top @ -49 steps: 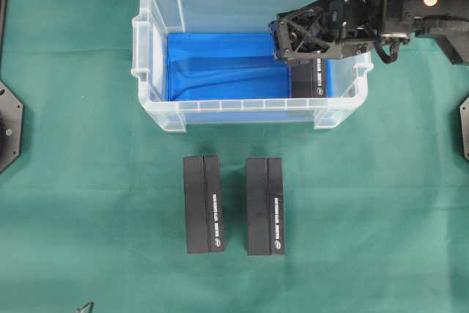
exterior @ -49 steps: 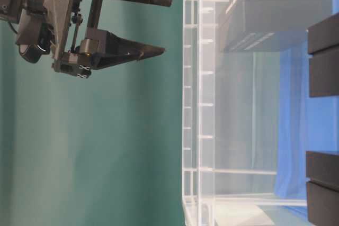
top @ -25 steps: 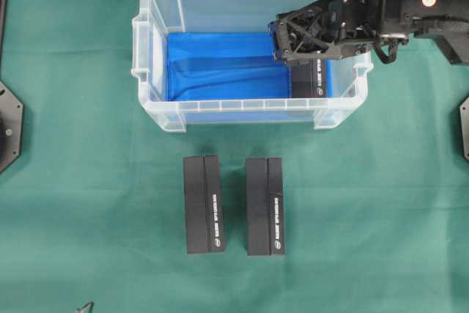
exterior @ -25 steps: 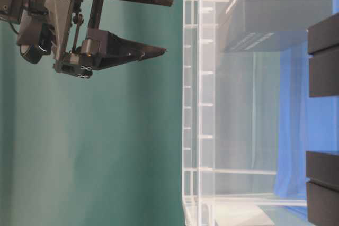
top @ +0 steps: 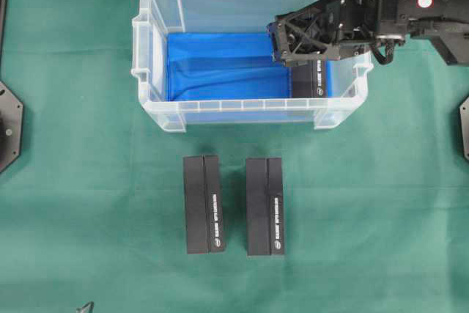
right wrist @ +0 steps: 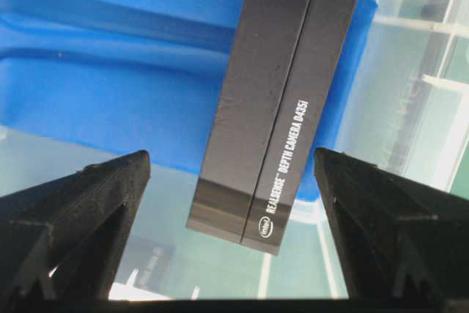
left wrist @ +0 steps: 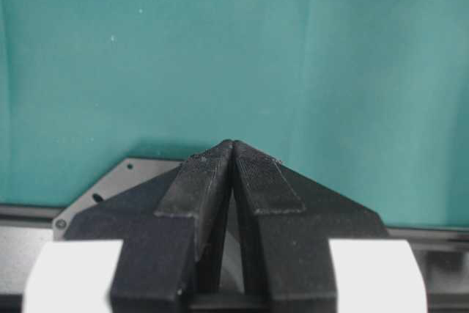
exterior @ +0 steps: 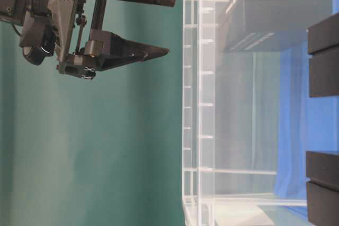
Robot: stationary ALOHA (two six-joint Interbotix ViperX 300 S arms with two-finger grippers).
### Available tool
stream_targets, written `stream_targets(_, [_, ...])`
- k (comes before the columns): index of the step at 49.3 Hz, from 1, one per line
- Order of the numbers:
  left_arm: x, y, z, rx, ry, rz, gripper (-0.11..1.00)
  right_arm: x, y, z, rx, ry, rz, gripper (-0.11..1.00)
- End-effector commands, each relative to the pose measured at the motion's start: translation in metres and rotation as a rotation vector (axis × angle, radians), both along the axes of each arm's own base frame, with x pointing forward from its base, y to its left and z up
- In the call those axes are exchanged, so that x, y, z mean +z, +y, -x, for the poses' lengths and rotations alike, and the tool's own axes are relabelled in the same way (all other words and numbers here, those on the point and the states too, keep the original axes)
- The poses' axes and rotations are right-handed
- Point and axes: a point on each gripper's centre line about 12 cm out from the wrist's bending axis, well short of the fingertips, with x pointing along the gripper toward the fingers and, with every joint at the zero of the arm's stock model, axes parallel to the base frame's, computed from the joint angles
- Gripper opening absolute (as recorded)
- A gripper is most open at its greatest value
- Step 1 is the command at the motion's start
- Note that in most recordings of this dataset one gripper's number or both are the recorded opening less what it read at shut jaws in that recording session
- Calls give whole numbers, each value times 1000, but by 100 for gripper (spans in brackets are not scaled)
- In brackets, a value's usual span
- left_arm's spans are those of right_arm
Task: Take the box out of the case with the right arm.
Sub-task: 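Move the right gripper over the right black box in the case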
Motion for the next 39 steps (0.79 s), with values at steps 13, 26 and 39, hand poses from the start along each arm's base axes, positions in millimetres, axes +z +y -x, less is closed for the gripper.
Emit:
stream_targets(13, [3,-1,-1,-3,-12,0,0,12,-2,-1,-5,-38,7,93])
stream_targets(26, [3,-1,-2,-3,-8,0,0,8,-3,-1,-8,-26,7,93])
stream_targets(39, [2,-1,-2,-3,-8,0,0,-12,-7,-6,-12,27,7,93])
